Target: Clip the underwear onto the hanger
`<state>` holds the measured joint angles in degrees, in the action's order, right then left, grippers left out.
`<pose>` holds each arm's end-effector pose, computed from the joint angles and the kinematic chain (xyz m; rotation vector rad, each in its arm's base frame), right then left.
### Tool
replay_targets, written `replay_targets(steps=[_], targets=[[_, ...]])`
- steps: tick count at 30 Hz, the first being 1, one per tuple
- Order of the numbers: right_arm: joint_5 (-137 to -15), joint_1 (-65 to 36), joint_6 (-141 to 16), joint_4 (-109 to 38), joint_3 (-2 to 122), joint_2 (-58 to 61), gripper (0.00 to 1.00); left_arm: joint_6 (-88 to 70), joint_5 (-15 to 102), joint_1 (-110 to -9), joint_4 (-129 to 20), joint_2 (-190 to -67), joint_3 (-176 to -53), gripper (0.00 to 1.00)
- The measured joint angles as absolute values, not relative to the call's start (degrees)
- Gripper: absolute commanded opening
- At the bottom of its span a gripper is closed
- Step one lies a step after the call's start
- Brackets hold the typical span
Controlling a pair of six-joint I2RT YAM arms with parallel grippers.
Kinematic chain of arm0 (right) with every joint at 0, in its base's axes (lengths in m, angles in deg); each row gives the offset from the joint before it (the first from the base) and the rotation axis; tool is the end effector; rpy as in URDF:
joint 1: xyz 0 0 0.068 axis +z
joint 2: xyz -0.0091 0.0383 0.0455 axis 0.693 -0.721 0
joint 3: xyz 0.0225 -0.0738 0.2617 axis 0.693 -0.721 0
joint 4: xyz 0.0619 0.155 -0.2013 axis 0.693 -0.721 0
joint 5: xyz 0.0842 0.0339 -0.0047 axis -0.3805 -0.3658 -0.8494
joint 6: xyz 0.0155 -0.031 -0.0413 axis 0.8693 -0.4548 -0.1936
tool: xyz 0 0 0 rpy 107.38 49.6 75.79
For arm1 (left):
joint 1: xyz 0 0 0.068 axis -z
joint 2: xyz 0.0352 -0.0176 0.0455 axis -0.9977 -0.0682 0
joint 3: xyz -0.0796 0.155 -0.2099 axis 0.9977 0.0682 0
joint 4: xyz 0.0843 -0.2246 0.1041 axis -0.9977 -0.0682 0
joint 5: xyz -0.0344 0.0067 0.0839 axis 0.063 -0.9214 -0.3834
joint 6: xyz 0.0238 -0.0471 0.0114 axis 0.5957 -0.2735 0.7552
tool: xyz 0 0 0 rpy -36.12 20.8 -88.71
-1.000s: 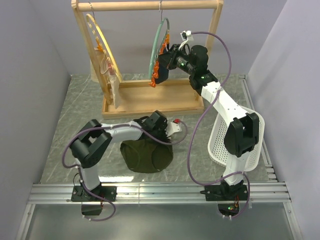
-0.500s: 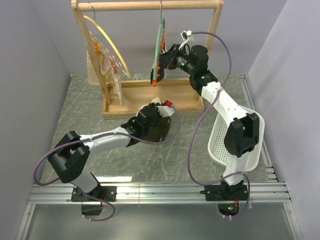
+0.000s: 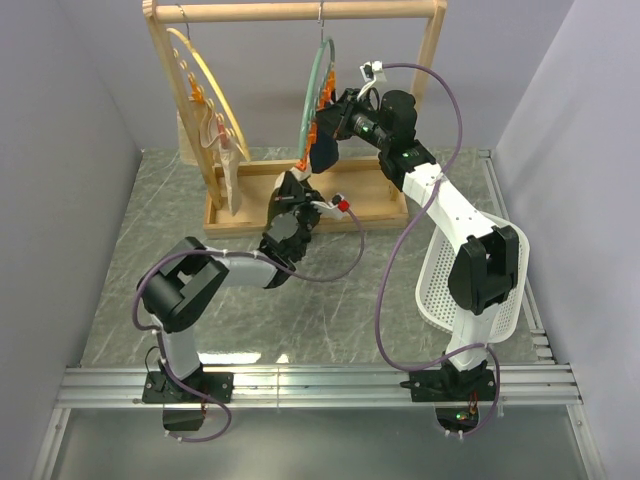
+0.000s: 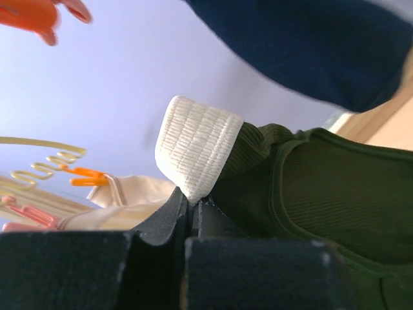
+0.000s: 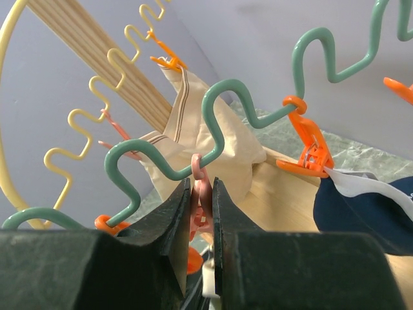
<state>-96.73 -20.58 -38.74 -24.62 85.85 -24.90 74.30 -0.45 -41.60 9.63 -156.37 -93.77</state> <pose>0.4097 0.1947 0.4089 -0.3255 1.5749 1.1057 0.2859 -0.2518 0.2396 0.8175 1.1511 0.7979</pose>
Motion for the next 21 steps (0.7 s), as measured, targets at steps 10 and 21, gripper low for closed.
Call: replay_targets(steps=[10,21], targets=[[-96.9,-20.7,-38.9,-24.6,85.8,-24.9,0.00,84.3,3.8,-43.4,15.8,-158.7,-94.9,0.00],[-96.8,-20.7,-39.0,-24.7,85.8,-24.9,0.00,87.3,6.9,-43.6,16.7,-161.8,-101.6,0.00]])
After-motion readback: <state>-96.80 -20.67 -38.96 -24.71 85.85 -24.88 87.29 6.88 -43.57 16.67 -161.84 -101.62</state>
